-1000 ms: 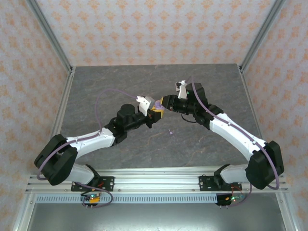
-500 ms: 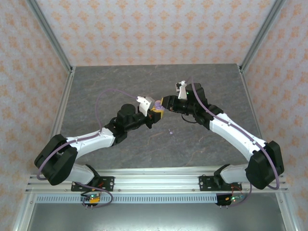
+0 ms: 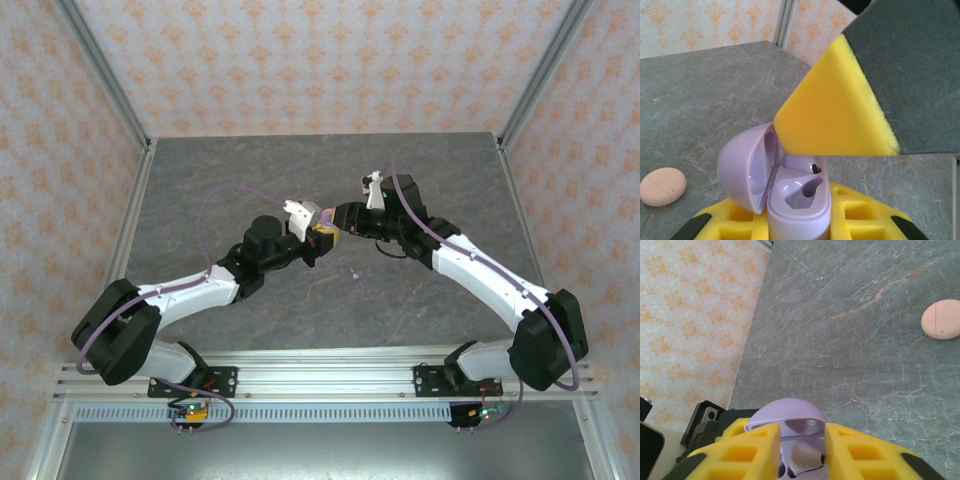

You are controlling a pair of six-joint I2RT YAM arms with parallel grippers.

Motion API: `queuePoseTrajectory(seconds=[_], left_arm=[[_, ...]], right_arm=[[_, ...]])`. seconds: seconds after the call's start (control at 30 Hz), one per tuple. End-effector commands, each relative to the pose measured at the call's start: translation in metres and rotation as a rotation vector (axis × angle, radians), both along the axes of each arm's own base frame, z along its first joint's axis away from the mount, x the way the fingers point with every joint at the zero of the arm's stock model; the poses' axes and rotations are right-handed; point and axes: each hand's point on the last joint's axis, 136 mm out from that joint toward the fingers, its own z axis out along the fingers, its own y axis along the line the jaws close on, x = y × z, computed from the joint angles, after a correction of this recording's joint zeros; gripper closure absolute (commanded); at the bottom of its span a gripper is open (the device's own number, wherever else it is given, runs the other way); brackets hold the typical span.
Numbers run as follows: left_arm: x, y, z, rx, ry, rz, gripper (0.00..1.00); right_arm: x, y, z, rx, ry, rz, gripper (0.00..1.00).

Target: Insert the wireless bluetooth earbuds into the charging case

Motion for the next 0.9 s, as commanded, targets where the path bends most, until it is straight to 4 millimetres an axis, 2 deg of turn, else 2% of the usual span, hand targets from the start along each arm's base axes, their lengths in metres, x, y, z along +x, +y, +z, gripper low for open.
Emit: queuePoseTrajectory(seconds=[0.0,0.2,0.4,0.5,0.63,0.77,0.87], left_arm=[[0.003,-0.002,0.022,-0.027,-0.062,0.007,0.86],[0.002,0.001,0.017,0.000,-0.053,0.019,0.86],[-0.004,0.011,0.012,0.040,-0.045,0.039,0.86],[-0.012,0.014,0.011,0.061,-0.033,0.018,0.86],[-0.031,0.011,0.011,0.070,-0.021,-0.069,0.86],[-0.053,0.008,0.017,0.063,-0.016,-0.168,0.86],[-0.065,0.010,0.021,0.061,-0.016,-0.206,0.86]], right_arm=[[0.000,0.003,0.011,-0.002,-0.021,0.013,0.62],[0.000,-0.008,0.015,-0.036,-0.048,-0.030,0.51],[0.006,-0.048,0.006,-0.187,-0.059,-0.204,0.49],[0.006,-0.067,-0.007,-0.289,-0.034,-0.268,0.48],[0.001,-0.078,-0.030,-0.401,0.019,-0.259,0.48],[-0.007,-0.082,-0.051,-0.468,0.071,-0.223,0.50],[-0.015,-0.075,-0.069,-0.474,0.118,-0.154,0.52]])
